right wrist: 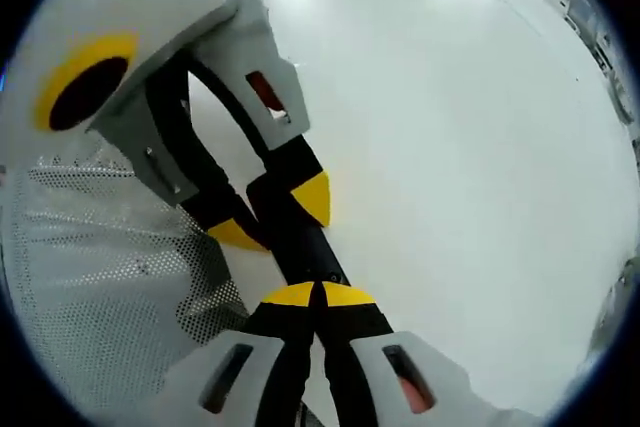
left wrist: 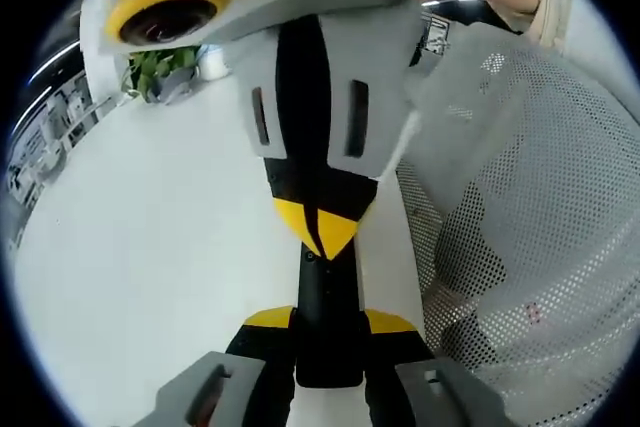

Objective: Press the specified remote control buttons in sequence, fully releasing each button before pressing the next.

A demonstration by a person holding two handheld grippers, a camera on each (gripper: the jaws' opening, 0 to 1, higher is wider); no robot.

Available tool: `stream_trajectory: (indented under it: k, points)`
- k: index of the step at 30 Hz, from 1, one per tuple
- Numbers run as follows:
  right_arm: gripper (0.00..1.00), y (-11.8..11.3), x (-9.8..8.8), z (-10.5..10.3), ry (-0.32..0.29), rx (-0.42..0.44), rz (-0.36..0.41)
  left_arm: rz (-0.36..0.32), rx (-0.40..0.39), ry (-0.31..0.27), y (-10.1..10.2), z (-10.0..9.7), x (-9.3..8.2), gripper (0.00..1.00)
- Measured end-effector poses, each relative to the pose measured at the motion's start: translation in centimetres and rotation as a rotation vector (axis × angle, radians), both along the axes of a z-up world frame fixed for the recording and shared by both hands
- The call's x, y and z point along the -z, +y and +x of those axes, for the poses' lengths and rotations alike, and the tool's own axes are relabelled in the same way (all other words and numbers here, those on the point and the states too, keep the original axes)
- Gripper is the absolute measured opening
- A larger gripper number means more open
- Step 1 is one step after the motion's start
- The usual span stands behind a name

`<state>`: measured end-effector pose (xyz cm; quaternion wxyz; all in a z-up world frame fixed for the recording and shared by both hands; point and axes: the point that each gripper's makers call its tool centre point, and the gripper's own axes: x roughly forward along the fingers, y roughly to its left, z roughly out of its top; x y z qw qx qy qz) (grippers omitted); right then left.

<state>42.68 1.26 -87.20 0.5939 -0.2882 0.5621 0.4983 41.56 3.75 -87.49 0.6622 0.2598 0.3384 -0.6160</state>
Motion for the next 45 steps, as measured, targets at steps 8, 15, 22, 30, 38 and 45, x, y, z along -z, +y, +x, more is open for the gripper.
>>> stream_trajectory:
  k: [8, 15, 22, 30, 38, 45]
  points:
    - [0.00, 0.04, -0.13, -0.05, 0.085, 0.056, 0.079, -0.004, -0.007, 0.001, -0.03, 0.01, -0.03, 0.25]
    - [0.00, 0.08, -0.10, 0.45, 0.115, 0.090, 0.095, -0.034, -0.029, 0.001, -0.01, 0.01, -0.05, 0.25]
    - [0.00, 0.28, -0.13, 0.37, 0.124, 0.079, 0.073, -0.070, -0.044, -0.009, 0.07, -0.03, -0.04, 0.25]
    - [0.00, 0.49, -0.02, 0.50, 0.134, 0.095, 0.002, -0.119, -0.048, -0.030, 0.02, -0.06, -0.08, 0.25]
    - [0.00, 0.32, 0.15, 0.71, 0.179, 0.241, -0.115, -0.126, -0.047, -0.033, -0.02, -0.01, -0.12, 0.25]
    - [0.00, 0.35, 0.31, 0.80, 0.134, 0.191, -0.200, -0.127, -0.048, -0.031, -0.07, 0.00, -0.13, 0.25]
